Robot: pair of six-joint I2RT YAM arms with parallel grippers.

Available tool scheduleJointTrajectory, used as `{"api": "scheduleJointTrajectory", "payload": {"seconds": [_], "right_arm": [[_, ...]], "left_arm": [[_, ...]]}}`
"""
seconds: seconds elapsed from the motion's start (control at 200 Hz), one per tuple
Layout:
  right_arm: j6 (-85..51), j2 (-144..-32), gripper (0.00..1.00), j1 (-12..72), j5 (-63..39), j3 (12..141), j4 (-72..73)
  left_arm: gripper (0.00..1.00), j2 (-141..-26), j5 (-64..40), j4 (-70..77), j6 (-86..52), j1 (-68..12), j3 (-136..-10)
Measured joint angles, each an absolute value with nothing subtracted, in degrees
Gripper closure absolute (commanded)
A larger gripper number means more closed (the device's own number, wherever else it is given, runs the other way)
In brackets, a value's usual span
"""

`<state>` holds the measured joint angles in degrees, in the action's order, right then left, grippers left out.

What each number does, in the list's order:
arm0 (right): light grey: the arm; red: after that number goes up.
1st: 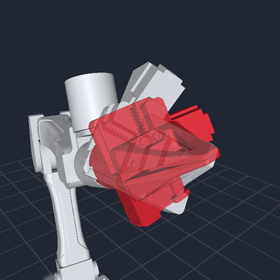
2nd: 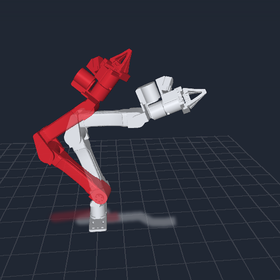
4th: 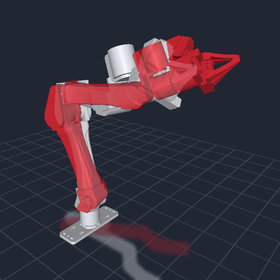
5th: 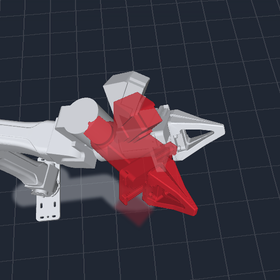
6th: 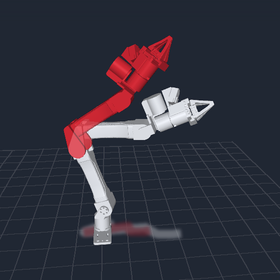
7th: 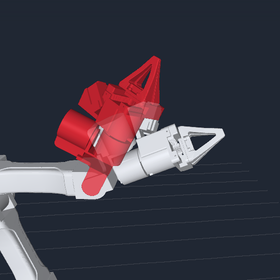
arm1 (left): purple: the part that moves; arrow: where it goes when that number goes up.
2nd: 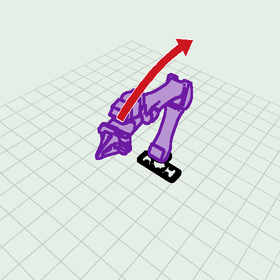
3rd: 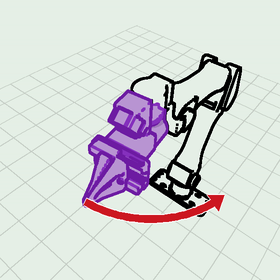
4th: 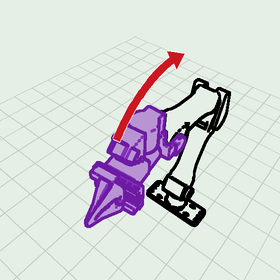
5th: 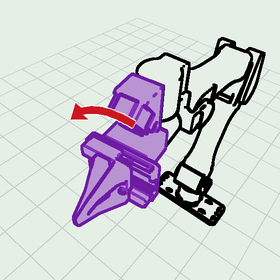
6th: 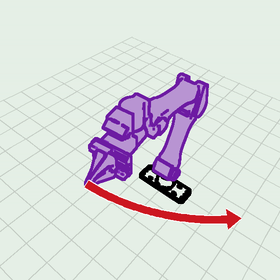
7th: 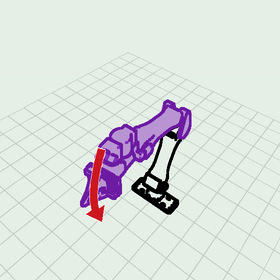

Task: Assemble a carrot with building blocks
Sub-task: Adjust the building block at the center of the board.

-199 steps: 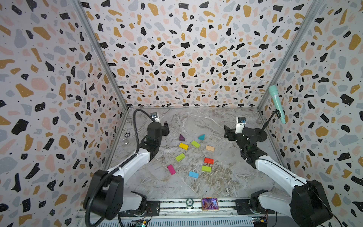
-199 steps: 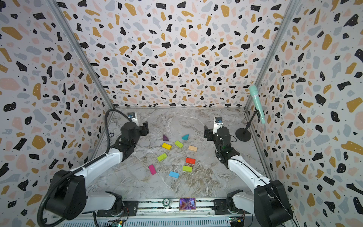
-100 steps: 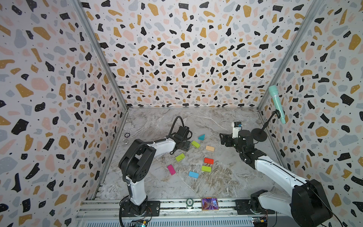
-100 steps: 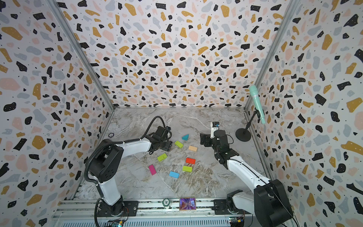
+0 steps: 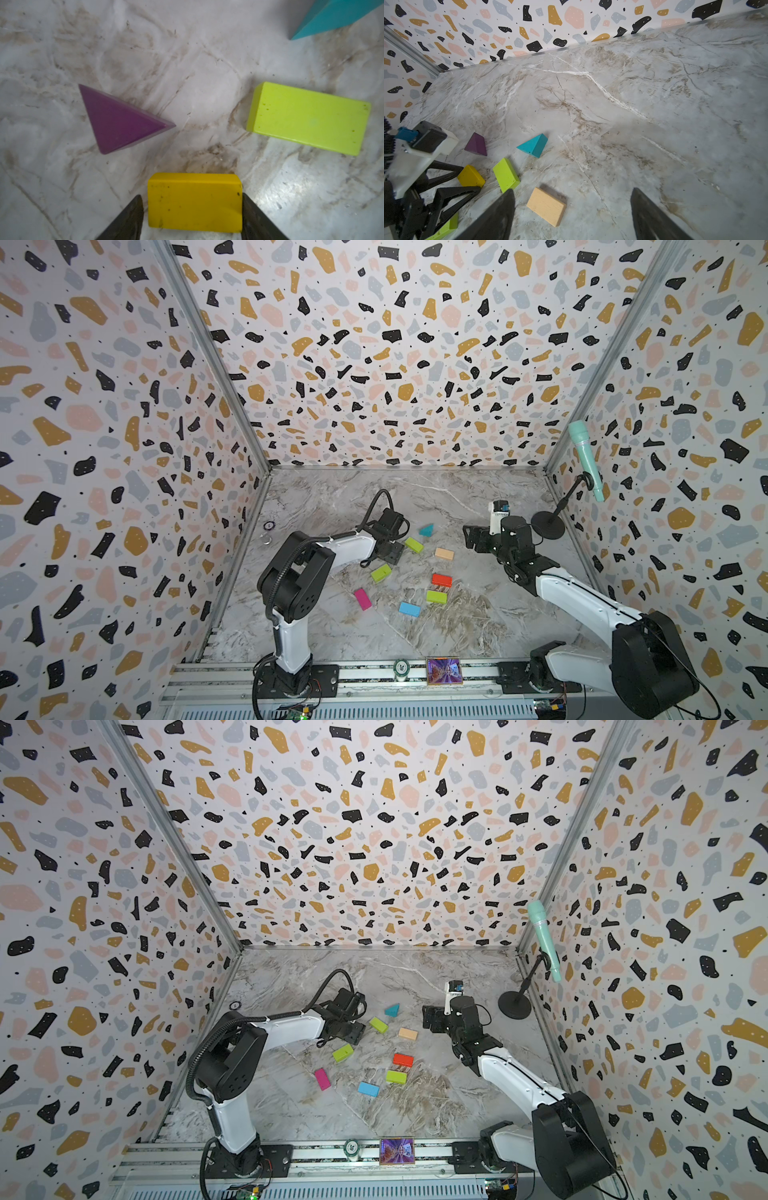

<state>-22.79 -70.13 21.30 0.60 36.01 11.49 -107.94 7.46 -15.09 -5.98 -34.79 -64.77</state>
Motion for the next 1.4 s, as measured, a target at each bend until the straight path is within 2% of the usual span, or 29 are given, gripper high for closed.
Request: {"api": "scheduleJointTrajectory", "payload": {"seconds": [0.115, 0.331, 0.606, 0.856, 1.182, 1.397], "right_arm": [[-23.3, -70.7, 0.13, 21.3, 0.6, 36.0, 10.9], [-24.5, -70.9, 0.15, 23.6, 1.4, 36.0, 9.6], [-26.6, -73.9, 0.15, 30.1, 3.7, 36.7, 6.7], [-28.7, -75.9, 0.15, 32.8, 4.7, 36.9, 6.6], [-31.0, -76.9, 0.15, 33.9, 4.8, 37.2, 6.4], [-31.2, -76.9, 0.15, 34.2, 4.8, 37.7, 6.4]], "left_arm": [[0.45, -108.9, 6.7, -16.5, -5.7, -34.8, -66.7], [0.46, -109.8, 5.3, -17.9, -9.2, -34.8, -68.3], [0.46, -107.8, 4.0, -16.6, -23.4, -35.4, -66.0], [0.44, -107.4, 7.0, -16.9, -31.4, -38.2, -65.6], [0.29, -106.8, 9.6, -17.6, -35.8, -38.8, -64.9], [0.27, -104.1, 10.2, -17.8, -36.3, -38.8, -64.3]]}}
